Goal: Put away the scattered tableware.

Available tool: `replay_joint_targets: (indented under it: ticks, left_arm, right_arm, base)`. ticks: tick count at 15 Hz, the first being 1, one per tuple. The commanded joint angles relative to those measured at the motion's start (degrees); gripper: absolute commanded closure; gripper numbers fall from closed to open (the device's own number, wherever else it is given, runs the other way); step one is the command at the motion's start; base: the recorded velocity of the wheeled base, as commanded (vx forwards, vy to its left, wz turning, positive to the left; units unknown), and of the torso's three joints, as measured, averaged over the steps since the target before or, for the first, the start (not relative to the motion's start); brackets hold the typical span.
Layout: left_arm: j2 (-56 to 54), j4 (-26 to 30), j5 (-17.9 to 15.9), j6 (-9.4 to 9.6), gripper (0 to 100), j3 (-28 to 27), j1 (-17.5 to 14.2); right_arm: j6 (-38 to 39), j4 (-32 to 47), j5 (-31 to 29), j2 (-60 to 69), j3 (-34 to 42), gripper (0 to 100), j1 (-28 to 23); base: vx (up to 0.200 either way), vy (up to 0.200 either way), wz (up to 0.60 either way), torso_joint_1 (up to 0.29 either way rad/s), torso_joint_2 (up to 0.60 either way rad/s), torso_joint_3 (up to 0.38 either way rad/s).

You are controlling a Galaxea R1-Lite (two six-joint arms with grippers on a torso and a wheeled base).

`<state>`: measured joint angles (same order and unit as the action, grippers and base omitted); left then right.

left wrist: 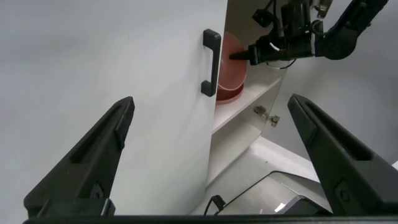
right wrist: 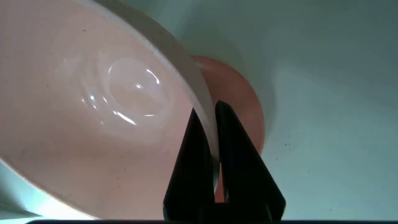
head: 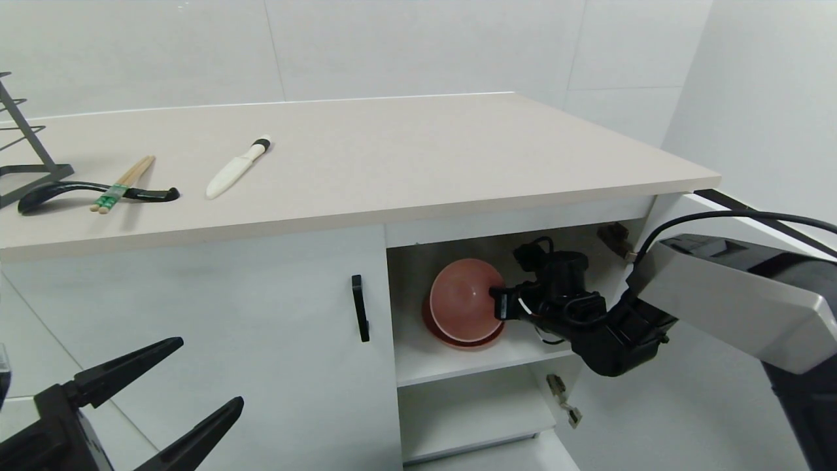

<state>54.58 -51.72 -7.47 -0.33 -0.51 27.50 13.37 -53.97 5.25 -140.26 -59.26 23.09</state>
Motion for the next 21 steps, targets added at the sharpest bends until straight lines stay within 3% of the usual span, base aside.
replay_joint_targets:
  ticks: [1,21]
  left_arm:
    - [0.18,-0.04,0.0,-0.02,0,-0.1,0.1]
    - [0.18,0.04,0.09,-0.11,0,-0.1,0.01]
  right_arm:
    - [-0.01,1.15,0.02,1.4,1.34,100,0.11]
    - [-0.01,1.23,-1.56,-0.8,1.69,100,-0.06]
  base:
    - [0.0,0.0,0.0,0.0,0.0,0.0]
    - [0.0,0.0,0.0,0.0,0.0,0.0]
